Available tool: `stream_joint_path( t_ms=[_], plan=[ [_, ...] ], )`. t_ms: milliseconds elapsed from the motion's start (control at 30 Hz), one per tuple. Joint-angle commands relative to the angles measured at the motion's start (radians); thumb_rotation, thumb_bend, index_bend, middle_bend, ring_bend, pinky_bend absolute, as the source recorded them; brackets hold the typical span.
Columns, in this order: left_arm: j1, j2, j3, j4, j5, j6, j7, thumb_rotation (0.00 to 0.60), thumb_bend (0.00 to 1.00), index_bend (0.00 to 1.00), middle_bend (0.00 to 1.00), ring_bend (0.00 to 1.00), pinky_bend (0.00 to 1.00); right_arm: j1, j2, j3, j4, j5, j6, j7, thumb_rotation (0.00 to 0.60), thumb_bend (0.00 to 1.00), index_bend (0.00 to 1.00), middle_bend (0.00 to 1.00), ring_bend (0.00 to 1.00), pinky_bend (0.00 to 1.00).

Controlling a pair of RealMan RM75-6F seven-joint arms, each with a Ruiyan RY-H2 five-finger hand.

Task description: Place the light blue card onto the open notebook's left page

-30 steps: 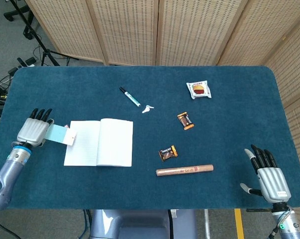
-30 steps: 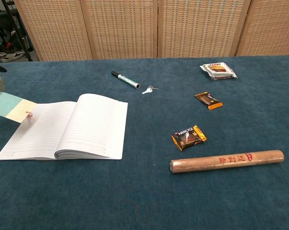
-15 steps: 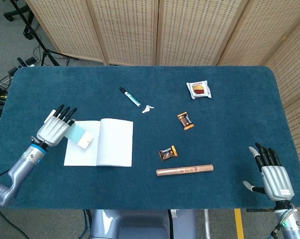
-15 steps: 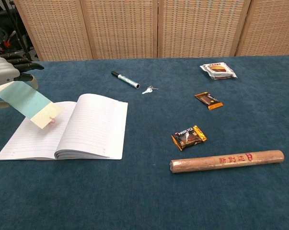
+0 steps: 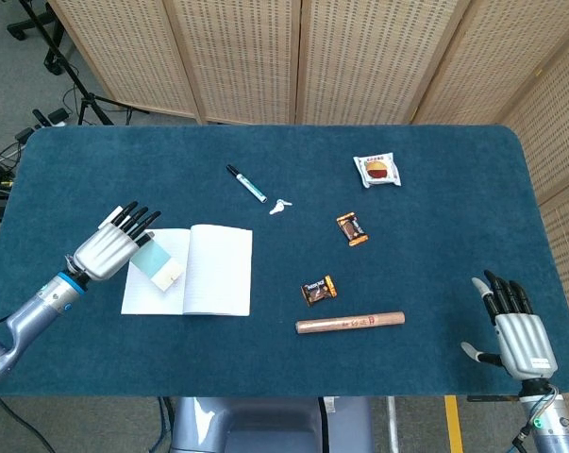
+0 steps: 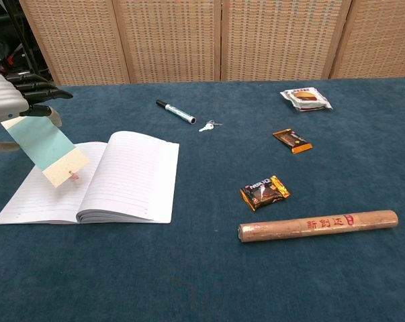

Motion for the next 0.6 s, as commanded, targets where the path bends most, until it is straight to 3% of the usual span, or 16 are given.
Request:
stream_joint_path(
  t_ms=[33,600],
  plan=[
    [0.005,-0.026,0.028,0.068,0.04,0.036,-0.047,0.6,0.26,0.31,0.0,0.0,0.0,0.001,-0.003,0.002,-0.001,0.005,-0.002,-0.009,0.6,0.16,0.0,0.0,0.0,0.0],
    [-0.017,-0.164,0.105,0.361,0.18,0.211,-0.171,0.6,0.26,0.31,0.0,0.0,0.0,0.006,-0.016,0.016,0.002,0.044,-0.019,-0.044,0.6,0.16,0.0,0.0,0.0,0.0]
  ],
)
